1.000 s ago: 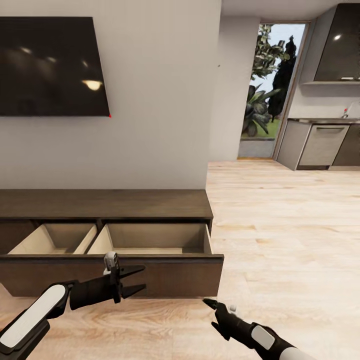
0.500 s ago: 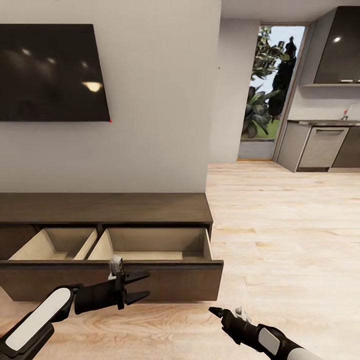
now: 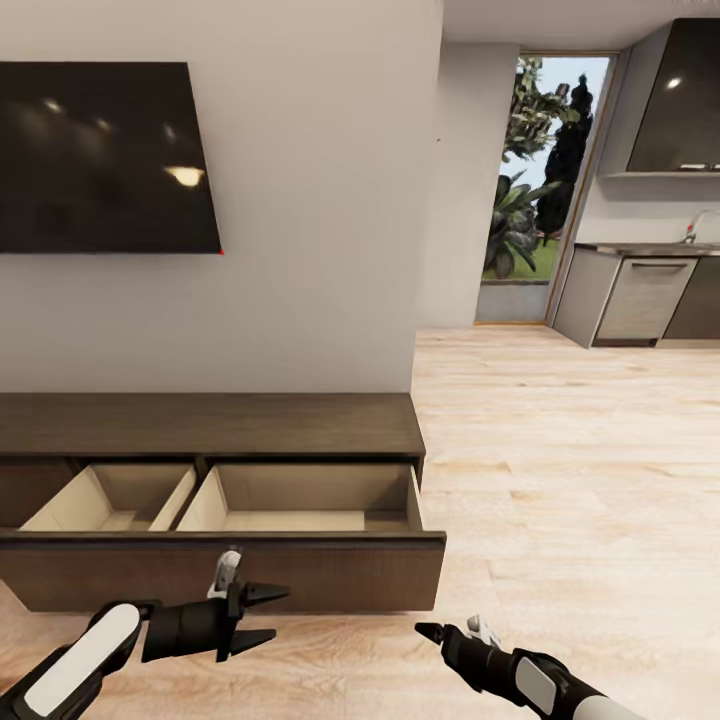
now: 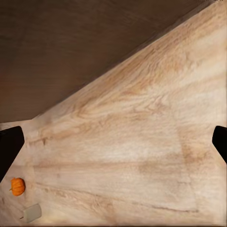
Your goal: Place each of the two pumpkins and all three candles from the living room inside a cabinet in the living room (use any cabinet), then make sure every cabinet is closed, and position the cauldron so it is next to a table in the living room.
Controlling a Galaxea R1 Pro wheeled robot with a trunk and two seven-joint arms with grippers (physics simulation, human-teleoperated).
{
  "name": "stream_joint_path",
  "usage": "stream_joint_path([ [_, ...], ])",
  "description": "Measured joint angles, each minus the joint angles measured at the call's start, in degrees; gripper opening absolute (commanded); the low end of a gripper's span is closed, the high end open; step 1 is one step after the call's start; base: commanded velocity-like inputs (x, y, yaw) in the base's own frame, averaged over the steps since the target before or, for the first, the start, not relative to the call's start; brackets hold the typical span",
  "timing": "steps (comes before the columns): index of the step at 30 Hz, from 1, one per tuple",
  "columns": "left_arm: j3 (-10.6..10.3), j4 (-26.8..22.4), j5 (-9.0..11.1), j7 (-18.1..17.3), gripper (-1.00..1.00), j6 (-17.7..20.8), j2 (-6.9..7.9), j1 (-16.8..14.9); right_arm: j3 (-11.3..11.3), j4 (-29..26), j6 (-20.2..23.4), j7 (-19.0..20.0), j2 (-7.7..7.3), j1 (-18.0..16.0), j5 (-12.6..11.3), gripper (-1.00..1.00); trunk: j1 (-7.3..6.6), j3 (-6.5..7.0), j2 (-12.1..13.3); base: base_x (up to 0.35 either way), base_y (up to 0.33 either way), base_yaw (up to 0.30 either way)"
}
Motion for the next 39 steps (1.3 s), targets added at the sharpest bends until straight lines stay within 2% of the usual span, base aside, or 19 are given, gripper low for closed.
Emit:
stream_joint_path([
  [2, 0.1, 0.4, -2.8, 0.0, 1.0, -1.0, -0.18, 0.0, 0.0, 0.0, -0.1, -0.1, 0.09, 0.0, 0.4, 1.0, -0.44, 0.36, 0.8, 0.0, 0.0, 0.0],
  [3, 0.1, 0.7, -3.5, 0.0, 1.0, -1.6, -0.33, 0.0, 0.0, 0.0, -0.1, -0.1, 0.11, 0.0, 0.5, 1.0, -0.66, 0.54, 1.2, 0.0, 0.0, 0.0],
  [5, 0.2, 3.0, -6.1, -0.2, 1.0, -3.7, -1.2, 0.0, 0.0, 0.0, -0.1, -0.3, 0.15, 0.0, 0.6, 1.0, -1.1, 0.9, 2.0, 0.0, 0.0, 0.0],
  [8, 0.2, 6.7, -8.2, -0.3, 1.0, -5.0, -2.25, 0.0, 0.0, 0.0, -0.2, -0.4, 0.16, 0.0, 0.7, 1.0, -1.76, 1.43, 3.2, 0.0, 0.0, 0.0],
  [11, 0.1, 8.4, -9.1, -0.3, 1.0, -5.4, -2.87, 0.0, 0.1, 0.0, -0.2, -0.6, 0.17, 0.0, 0.8, 1.0, -2.42, 1.97, 4.4, 0.0, 0.0, 0.0],
  [17, 0.2, 9.6, -11.8, -0.3, 1.0, -6.0, -3.27, 0.0, 0.0, 0.0, -0.4, -0.7, 0.18, 0.0, 3.7, 1.0, -3.73, 3.05, 6.8, 0.0, 0.0, 0.0],
  [20, 0.4, 9.7, -12.7, -0.4, 1.0, -6.3, -3.3, 0.0, 0.0, 0.0, -0.5, -0.7, 0.13, 0.0, 4.4, 1.0, -4.39, 3.59, 8.0, 0.0, 0.0, 0.0],
  [24, 0.4, 9.7, -13.2, -0.3, 1.0, -6.6, -3.31, 0.0, 0.0, 0.0, -0.6, -0.8, 0.11, 0.0, 4.6, 1.0, -5.27, 4.31, 9.6, 0.0, 0.0, 0.0],
  [29, 0.4, 9.8, -14.9, -0.2, 1.0, -8.1, -3.31, 0.0, 0.0, 0.0, -1.1, -0.8, 0.1, 0.0, 4.6, 1.0, -6.37, 5.21, 11.6, 0.0, 0.0, 0.052],
  [32, 0.4, 9.8, -16.3, -0.1, 1.0, -8.4, -3.31, 0.0, 0.0, 0.1, -2.7, -0.8, 0.11, 0.0, 4.7, 1.0, -7.03, 5.74, 12.8, 0.0, 0.0, 0.215],
  [39, 0.4, 9.8, -18.2, 0.0, 1.0, -9.1, -3.3, 0.0, 0.0, 0.0, -3.4, -0.9, 0.1, 0.0, 4.7, 1.0, -8.57, 7.0, 15.6, 0.0, 0.0, 0.277],
])
